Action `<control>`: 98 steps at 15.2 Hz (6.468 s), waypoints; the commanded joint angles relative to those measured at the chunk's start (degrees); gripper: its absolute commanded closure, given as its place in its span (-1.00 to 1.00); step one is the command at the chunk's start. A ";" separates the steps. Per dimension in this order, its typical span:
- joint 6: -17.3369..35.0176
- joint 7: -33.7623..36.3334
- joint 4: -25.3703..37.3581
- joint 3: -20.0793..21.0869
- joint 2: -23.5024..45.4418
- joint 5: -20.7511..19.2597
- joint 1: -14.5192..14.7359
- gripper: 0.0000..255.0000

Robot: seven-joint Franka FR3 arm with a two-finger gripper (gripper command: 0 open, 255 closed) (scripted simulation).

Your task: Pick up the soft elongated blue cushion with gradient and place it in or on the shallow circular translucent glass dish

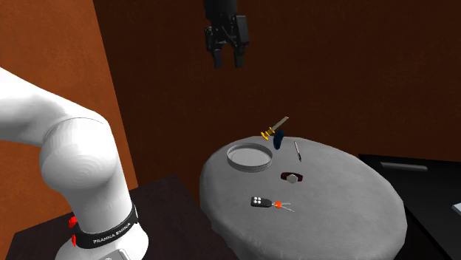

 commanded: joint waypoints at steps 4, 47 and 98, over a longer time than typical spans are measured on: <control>3.81 -1.57 1.16 -1.63 6.04 1.20 0.62 -1.00; 11.99 -21.54 55.29 -2.38 84.92 26.55 1.71 -1.00; 25.05 21.83 43.16 -23.78 82.72 -0.63 32.07 -1.00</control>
